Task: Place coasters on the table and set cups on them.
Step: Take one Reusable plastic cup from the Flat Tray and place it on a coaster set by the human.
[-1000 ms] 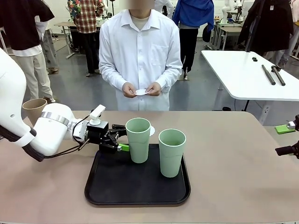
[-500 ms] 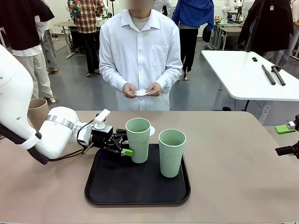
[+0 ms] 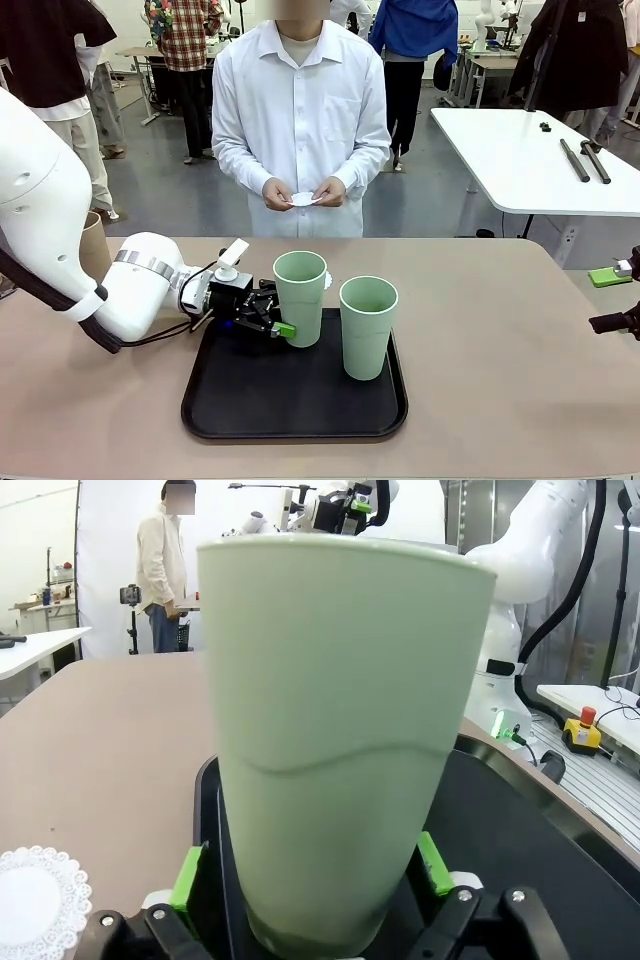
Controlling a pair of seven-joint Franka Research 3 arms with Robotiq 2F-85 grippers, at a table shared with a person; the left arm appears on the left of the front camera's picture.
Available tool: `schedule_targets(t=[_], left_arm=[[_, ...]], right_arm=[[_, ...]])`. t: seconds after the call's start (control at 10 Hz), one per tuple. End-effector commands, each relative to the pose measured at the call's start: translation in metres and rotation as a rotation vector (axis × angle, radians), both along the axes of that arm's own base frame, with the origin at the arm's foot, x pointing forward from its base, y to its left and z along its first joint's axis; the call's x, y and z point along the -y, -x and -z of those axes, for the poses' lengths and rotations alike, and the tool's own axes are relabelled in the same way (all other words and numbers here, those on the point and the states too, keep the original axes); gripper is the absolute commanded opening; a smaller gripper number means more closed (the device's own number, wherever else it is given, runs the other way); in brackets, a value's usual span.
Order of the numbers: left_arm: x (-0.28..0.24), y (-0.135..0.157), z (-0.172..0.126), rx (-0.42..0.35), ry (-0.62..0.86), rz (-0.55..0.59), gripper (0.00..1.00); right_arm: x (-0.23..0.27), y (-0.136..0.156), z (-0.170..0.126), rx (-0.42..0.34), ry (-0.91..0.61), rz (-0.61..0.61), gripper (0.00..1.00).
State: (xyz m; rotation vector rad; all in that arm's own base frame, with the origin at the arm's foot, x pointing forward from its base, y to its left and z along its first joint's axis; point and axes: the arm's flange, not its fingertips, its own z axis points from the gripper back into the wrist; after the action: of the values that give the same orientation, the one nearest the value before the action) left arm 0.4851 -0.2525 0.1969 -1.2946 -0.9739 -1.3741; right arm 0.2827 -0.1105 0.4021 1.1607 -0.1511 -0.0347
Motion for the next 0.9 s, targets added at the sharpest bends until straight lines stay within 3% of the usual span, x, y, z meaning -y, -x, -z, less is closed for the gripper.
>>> schedule_targets(t=[0.0, 0.1, 0.2, 0.3, 0.5, 0.6, 0.7, 0.8], left_arm=[[0.006, 0.001, 0.003, 0.044, 0.029, -0.009, 0.96], [0.005, 0.002, 0.003, 0.056, 0.036, -0.001, 0.45], [0.005, 0.003, 0.002, 0.06, 0.038, 0.007, 0.36], [0.005, 0.004, 0.002, 0.061, 0.038, 0.009, 0.0], [0.003, 0.005, -0.002, 0.064, 0.046, 0.009, 0.0], [0.002, 0.005, -0.005, 0.073, 0.044, 0.007, 0.21], [-0.002, 0.006, -0.011, 0.072, 0.045, -0.002, 0.21], [-0.005, 0.007, -0.025, 0.044, 0.036, -0.024, 0.0]], right_arm=[[0.0, -0.001, 0.0, 0.007, -0.016, -0.002, 1.0], [0.0, -0.001, 0.0, 0.007, -0.016, -0.002, 1.0], [0.0, -0.001, 0.0, 0.007, -0.016, -0.002, 1.0], [0.0, -0.001, 0.0, 0.007, -0.016, -0.002, 1.0], [0.0, -0.001, 0.0, 0.007, -0.016, -0.002, 1.0], [0.0, -0.001, 0.0, 0.007, -0.016, -0.002, 1.0], [0.0, -0.001, 0.0, 0.007, -0.016, -0.002, 1.0], [0.0, -0.001, 0.0, 0.007, -0.016, -0.002, 1.0]])
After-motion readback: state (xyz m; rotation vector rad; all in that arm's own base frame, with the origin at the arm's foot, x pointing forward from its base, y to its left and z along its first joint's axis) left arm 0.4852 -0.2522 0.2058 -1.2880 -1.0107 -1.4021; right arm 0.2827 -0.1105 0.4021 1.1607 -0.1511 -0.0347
